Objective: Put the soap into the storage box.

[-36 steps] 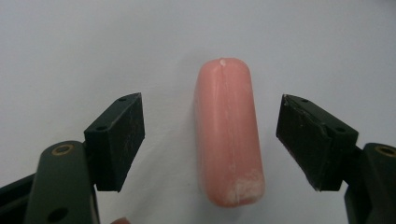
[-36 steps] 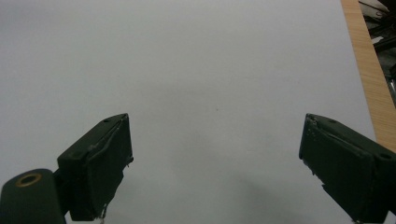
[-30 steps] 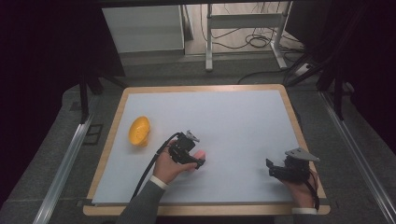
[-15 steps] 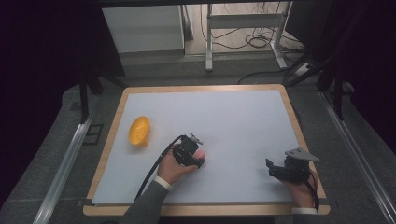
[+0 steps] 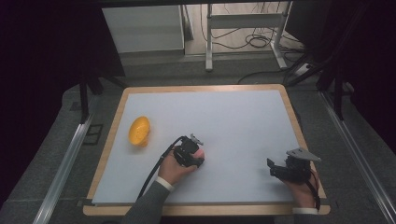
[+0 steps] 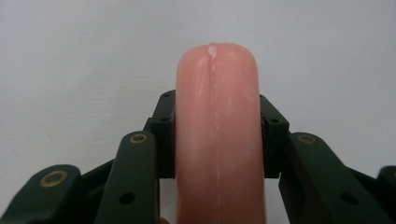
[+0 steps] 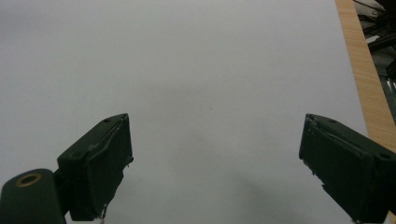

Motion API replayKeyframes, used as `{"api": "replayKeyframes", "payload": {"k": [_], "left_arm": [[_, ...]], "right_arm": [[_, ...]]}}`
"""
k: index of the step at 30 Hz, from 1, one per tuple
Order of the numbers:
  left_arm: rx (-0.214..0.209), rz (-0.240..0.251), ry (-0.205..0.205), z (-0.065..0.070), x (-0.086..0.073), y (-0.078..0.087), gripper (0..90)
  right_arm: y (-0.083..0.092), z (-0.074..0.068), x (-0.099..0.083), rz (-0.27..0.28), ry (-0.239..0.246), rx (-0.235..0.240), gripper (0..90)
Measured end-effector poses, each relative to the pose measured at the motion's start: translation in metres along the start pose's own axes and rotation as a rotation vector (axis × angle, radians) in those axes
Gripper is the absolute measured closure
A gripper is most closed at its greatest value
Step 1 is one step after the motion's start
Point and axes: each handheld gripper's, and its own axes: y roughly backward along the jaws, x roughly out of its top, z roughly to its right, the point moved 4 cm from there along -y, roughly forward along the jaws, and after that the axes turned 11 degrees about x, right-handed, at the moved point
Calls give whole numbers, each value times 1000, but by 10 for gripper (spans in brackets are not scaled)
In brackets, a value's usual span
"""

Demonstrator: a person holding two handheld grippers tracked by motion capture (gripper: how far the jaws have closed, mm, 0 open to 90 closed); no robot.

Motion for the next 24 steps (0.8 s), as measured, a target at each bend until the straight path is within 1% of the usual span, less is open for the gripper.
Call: {"api": "replayKeyframes", "payload": {"k": [2,10,16,19,24], "left_arm": [[1,7,-1,-2,0,2,599],[2,28,15,-11,-1,12,599],[5,25,17,-20,0,18,599],[7,34,29,-25,0,21,599],[15,35,30,-29,-1,24,599]], "right_arm": [[0,1,0,0,3,-1,91],[-1,0,0,-4,4,-1,91],[-1,0,-1,-5,3,0,91],[-2,0,-1,-10,3,0,91],[-3,0,-2,-13,5,-1,91]]}}
